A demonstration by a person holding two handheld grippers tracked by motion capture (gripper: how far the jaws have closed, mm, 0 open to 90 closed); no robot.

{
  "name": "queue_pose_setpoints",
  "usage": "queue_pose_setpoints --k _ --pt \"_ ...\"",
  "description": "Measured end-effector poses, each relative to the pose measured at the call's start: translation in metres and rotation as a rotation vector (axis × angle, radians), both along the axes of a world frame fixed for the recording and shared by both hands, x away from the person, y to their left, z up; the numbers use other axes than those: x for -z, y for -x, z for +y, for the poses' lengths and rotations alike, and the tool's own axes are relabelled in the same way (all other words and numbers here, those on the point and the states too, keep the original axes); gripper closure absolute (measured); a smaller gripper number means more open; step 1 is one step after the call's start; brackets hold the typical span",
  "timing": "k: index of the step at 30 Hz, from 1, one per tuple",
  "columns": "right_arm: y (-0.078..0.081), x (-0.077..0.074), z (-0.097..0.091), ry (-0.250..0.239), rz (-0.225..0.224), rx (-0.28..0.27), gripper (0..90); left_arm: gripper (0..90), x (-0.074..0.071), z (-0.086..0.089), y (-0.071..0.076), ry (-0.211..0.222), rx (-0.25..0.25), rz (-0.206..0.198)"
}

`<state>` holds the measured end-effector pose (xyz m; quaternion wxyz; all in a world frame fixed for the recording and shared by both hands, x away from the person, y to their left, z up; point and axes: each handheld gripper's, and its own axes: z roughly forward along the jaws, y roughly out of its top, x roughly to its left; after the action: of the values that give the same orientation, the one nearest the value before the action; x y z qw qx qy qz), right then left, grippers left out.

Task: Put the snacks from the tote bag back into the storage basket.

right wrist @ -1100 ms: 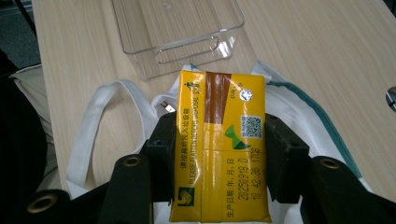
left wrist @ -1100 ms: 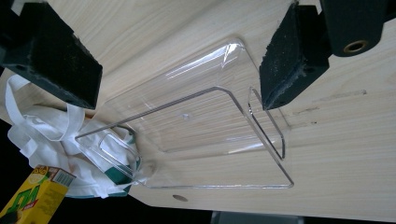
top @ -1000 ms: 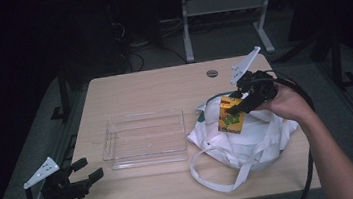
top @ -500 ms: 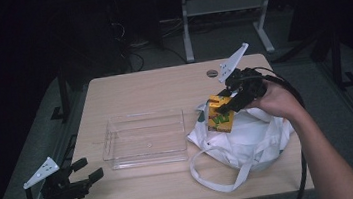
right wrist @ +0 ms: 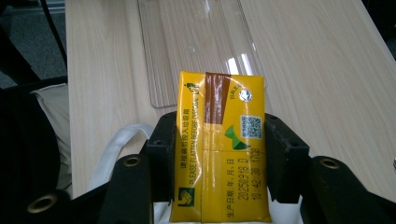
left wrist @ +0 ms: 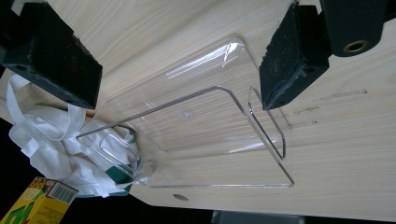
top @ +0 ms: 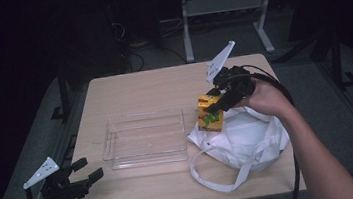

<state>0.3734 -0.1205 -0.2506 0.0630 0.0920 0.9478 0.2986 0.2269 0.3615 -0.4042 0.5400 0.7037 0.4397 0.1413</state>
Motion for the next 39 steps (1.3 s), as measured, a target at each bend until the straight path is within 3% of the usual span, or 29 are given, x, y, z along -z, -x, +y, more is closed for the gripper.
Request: queue_pose_setpoints --k 14,39 --pt "-0.001 -0.004 0.022 -0.002 -0.008 -0.033 52.2 12.6 0.0 -0.001 0.0 -0.002 0.003 0.004" --pt "-0.003 0.003 0.056 -0.009 0.001 -0.086 52.2 12.6 0.001 0.0 -0.001 0.0 0.005 0.003"
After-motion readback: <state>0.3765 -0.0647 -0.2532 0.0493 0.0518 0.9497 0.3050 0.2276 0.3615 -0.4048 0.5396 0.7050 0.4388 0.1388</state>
